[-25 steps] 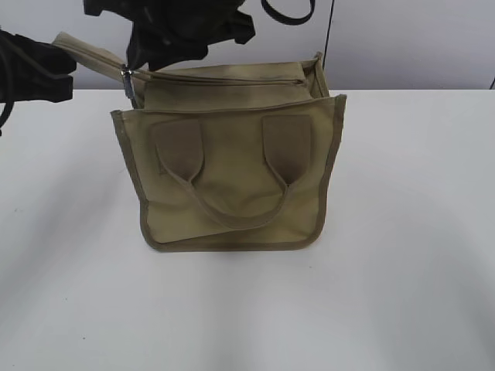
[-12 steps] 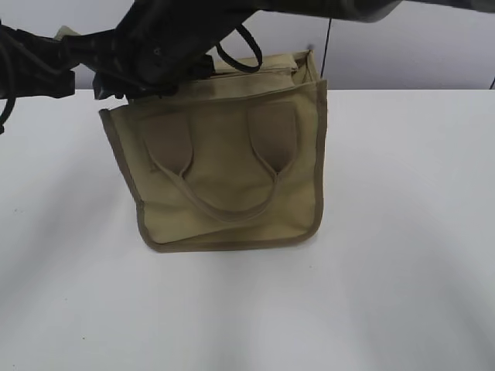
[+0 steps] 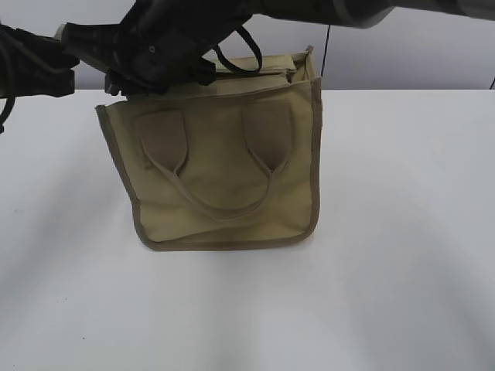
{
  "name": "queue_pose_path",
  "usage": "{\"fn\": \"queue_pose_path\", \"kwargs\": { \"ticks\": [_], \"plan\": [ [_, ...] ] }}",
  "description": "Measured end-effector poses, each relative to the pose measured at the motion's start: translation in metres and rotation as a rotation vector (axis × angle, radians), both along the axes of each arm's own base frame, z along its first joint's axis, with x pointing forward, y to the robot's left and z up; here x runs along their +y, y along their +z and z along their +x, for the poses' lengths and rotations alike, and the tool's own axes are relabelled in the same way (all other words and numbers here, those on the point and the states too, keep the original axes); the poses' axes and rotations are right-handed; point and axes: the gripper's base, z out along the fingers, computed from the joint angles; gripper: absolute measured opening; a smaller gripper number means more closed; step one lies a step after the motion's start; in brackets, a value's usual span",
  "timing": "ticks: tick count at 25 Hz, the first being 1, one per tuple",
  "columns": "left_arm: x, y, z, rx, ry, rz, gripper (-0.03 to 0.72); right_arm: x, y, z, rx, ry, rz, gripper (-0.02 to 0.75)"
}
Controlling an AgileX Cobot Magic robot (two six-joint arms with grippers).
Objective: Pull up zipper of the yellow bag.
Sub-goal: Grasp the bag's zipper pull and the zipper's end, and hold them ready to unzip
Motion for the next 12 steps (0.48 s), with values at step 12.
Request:
{"fn": "queue_pose_path", "kwargs": {
  "ticks": [12],
  "plan": [
    [0.0, 0.0, 0.0, -0.003, -0.003, -0.002, 0.023, -0.017, 0.027, -0.022, 0.003, 0.161, -0.152, 0.064]
  ]
}}
